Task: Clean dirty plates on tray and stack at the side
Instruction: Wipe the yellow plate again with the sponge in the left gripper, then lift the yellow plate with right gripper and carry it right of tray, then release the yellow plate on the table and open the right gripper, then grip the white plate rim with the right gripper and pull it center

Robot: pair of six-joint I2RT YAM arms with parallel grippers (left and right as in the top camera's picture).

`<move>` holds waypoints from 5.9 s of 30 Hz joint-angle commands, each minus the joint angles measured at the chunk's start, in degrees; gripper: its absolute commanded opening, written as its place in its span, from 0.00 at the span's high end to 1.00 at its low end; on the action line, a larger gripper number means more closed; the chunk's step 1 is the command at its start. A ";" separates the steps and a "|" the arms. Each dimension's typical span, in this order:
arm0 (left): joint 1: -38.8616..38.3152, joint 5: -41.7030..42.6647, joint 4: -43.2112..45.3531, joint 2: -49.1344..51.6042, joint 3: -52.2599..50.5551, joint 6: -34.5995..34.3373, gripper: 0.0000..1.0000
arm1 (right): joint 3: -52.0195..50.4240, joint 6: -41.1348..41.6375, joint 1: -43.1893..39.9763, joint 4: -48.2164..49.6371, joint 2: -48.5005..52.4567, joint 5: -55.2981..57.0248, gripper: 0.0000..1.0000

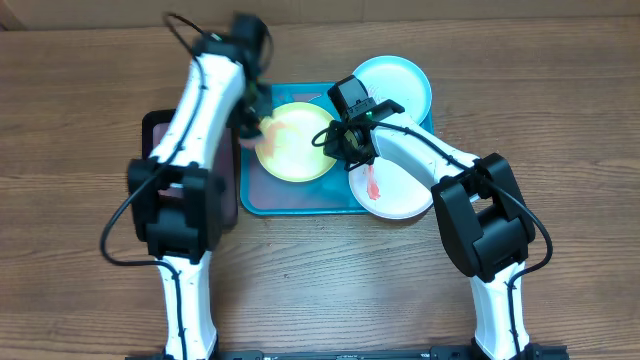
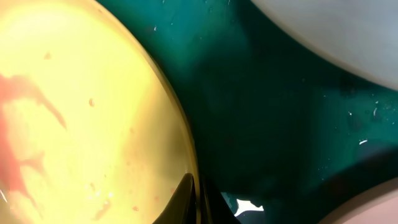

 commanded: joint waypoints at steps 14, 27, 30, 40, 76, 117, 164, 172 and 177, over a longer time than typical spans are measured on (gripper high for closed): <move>4.50 0.35 -17.00 -0.52 19.34 -0.13 0.96 | 13.00 -7.06 1.79 -17.73 -6.67 15.98 0.96; 7.45 -3.02 -15.06 -0.42 19.34 -1.14 0.96 | 16.02 -6.36 18.36 -25.81 -10.34 64.96 0.96; 8.22 -2.45 -15.10 -0.42 19.34 -1.27 0.96 | 16.02 -6.36 22.16 -26.25 -10.34 74.71 0.96; 8.61 -2.21 -14.86 -0.33 19.34 -1.27 0.96 | 16.02 -6.38 28.74 -26.69 -10.34 89.29 0.96; 5.09 7.19 -5.14 -0.33 1.01 -1.66 0.96 | 16.02 -23.54 -18.45 -32.96 -10.49 -12.87 0.96; -2.29 0.96 -2.34 -20.33 -11.56 -6.93 0.96 | -1.66 -28.41 -42.84 -31.36 -18.23 -16.98 0.34; -2.86 0.98 2.67 -20.33 -15.02 -4.68 0.96 | -19.08 -11.26 -8.48 -10.27 -18.12 -10.84 0.96; -2.86 0.98 2.69 -20.33 -15.06 -4.68 0.96 | -18.78 5.99 1.29 5.86 -17.90 0.13 0.96; -2.86 0.98 2.64 -20.31 -15.06 -4.66 0.96 | -18.82 7.37 2.21 6.86 -16.28 1.92 0.96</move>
